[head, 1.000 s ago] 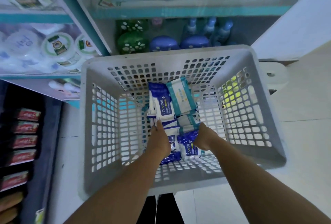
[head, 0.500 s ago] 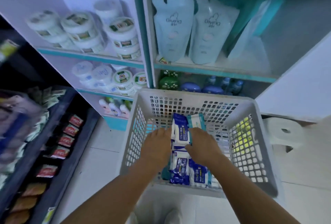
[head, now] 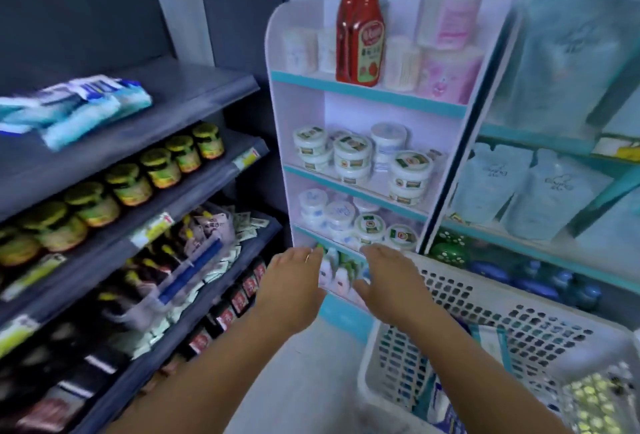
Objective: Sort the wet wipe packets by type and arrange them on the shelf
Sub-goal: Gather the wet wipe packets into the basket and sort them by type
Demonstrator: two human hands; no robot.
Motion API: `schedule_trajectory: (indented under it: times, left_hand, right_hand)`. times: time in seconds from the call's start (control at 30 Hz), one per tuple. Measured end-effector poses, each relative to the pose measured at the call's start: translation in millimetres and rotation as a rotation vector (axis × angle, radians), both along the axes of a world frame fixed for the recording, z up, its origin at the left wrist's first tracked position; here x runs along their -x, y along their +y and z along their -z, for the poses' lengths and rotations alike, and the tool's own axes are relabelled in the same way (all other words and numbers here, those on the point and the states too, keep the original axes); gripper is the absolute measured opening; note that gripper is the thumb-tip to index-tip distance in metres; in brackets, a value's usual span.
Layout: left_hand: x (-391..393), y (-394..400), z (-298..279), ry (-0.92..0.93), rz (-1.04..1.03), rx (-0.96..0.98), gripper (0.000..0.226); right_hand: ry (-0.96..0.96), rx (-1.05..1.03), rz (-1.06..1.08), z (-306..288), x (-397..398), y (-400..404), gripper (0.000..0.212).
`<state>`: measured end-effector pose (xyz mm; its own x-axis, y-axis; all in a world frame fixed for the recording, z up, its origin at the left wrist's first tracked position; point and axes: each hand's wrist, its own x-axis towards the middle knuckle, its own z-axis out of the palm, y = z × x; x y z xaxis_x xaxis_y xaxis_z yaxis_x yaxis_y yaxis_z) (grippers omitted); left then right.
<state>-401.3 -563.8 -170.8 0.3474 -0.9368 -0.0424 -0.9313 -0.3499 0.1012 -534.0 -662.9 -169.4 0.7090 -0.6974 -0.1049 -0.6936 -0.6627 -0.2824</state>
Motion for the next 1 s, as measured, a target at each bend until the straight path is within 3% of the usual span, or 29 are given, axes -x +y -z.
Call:
schedule_trajectory:
  times: [0.2, 0.57, 1.0]
  left_hand:
    - [-89, 87, -57, -0.082, -0.11, 0.066, 0.059]
    - [-214, 236, -126, -0.165, -0.36, 0.194, 0.061]
    - [-315, 305, -155, -0.216, -0.686, 0.217, 0.058]
  right_hand:
    - [-0.075, 0.096, -0.146, -60, -99, 71, 0.048]
    - [-0.212, 0.136, -0.381, -128, -245, 188, 0.059]
    - [-0.254, 0.174, -0.665, -156, -395, 238, 0.056]
